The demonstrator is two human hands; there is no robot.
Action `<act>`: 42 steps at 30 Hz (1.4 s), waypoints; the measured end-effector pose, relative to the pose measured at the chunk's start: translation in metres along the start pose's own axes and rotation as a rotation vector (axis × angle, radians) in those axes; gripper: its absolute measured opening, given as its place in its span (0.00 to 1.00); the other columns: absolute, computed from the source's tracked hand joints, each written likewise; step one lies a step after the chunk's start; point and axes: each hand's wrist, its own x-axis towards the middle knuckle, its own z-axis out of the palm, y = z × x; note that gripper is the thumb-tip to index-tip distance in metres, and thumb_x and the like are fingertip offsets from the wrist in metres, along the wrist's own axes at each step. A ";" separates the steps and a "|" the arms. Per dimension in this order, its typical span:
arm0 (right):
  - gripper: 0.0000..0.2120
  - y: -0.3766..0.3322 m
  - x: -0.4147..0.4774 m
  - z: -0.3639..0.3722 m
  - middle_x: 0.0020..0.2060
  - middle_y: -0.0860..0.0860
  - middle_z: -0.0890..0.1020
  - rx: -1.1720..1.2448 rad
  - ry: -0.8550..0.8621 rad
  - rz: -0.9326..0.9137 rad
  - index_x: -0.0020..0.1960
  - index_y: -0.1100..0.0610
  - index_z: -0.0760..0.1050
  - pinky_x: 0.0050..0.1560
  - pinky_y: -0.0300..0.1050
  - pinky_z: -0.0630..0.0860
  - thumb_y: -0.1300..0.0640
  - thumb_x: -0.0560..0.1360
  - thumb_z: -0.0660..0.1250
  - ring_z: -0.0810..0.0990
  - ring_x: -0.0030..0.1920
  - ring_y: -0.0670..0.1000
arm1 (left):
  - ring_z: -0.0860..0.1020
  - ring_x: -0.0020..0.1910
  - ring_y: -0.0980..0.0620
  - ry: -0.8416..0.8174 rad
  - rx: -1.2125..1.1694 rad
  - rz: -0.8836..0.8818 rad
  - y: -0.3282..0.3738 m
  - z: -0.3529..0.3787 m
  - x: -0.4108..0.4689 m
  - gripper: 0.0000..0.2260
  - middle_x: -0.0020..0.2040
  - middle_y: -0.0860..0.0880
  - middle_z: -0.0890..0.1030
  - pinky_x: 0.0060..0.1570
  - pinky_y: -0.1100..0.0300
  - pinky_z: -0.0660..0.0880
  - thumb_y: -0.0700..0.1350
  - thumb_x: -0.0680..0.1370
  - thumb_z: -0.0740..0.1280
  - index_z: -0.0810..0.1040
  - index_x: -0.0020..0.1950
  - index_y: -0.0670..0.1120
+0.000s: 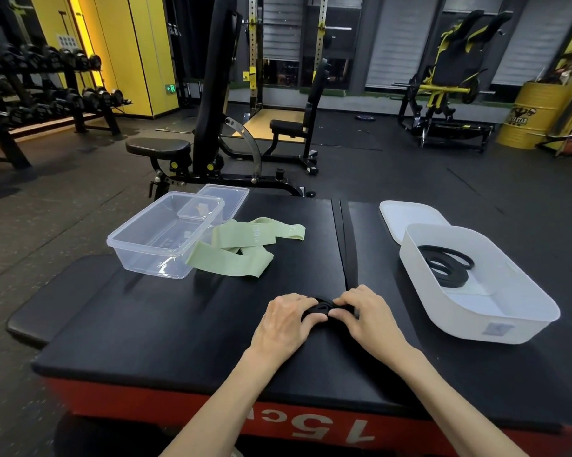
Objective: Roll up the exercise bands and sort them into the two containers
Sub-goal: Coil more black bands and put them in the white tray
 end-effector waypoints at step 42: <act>0.09 0.015 0.004 -0.006 0.41 0.46 0.81 0.059 -0.117 -0.111 0.50 0.54 0.82 0.47 0.36 0.70 0.60 0.71 0.70 0.75 0.43 0.44 | 0.76 0.52 0.54 -0.221 -0.194 -0.147 -0.004 -0.007 0.007 0.18 0.51 0.52 0.79 0.57 0.62 0.70 0.52 0.73 0.71 0.78 0.60 0.48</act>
